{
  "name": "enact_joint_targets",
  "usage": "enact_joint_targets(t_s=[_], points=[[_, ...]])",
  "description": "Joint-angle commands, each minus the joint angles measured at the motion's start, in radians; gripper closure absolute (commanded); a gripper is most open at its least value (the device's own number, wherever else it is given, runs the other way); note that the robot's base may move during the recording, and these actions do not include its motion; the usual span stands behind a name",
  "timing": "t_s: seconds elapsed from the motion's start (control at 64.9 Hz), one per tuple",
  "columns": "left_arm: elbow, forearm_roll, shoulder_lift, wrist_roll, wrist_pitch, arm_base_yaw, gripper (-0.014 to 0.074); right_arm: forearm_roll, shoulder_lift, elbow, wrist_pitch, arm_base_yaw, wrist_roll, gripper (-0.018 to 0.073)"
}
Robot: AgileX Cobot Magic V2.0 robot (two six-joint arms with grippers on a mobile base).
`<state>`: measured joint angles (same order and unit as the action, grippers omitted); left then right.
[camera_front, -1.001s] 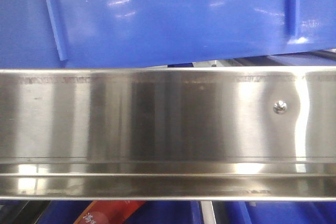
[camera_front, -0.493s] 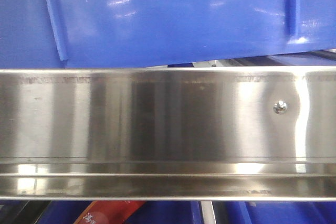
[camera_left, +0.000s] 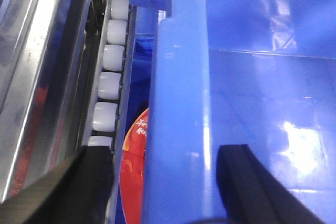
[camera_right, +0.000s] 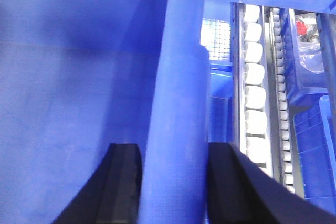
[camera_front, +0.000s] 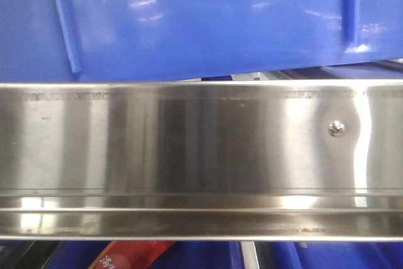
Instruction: Move blue bin to conveyor side
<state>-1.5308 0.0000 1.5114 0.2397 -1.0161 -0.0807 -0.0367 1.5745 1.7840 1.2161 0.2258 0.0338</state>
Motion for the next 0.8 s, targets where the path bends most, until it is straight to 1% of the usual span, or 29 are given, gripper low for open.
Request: enact_joint_targets(t_s=[0.0,0.031,0.077,0.2,0.308,0.647,0.786], points=[[0.002,0.0,0.006,-0.003,-0.025,-0.007,0.0335,-0.001,-0.002,-0.006,0.005,0.002,0.001,0.0637],[0.002,0.0,0.006,-0.003,-0.027,-0.007,0.0363,-0.001,-0.002,-0.006,0.005,0.002,0.001,0.0637],[0.002,0.0,0.006,-0.003,-0.035,-0.007,0.0447,-0.001,-0.002,-0.006,0.005,0.002,0.001,0.0637],[0.002,0.0,0.006,-0.003,-0.047,-0.007,0.0636,-0.001,-0.002,-0.006,0.005,0.002,0.001,0.0637],[0.002,0.0,0.006,-0.003,-0.047,-0.007,0.0602,-0.001,-0.002,-0.006,0.005,0.002,0.001,0.0637],[0.002,0.0,0.006,-0.003,-0.044,-0.007,0.0602,0.05,-0.002,-0.006,0.005,0.002,0.001,0.0637],[0.002,0.0,0.006,-0.003,-0.045,-0.007,0.0602,0.051,-0.002,-0.006,0.005,0.002,0.001,0.0637]])
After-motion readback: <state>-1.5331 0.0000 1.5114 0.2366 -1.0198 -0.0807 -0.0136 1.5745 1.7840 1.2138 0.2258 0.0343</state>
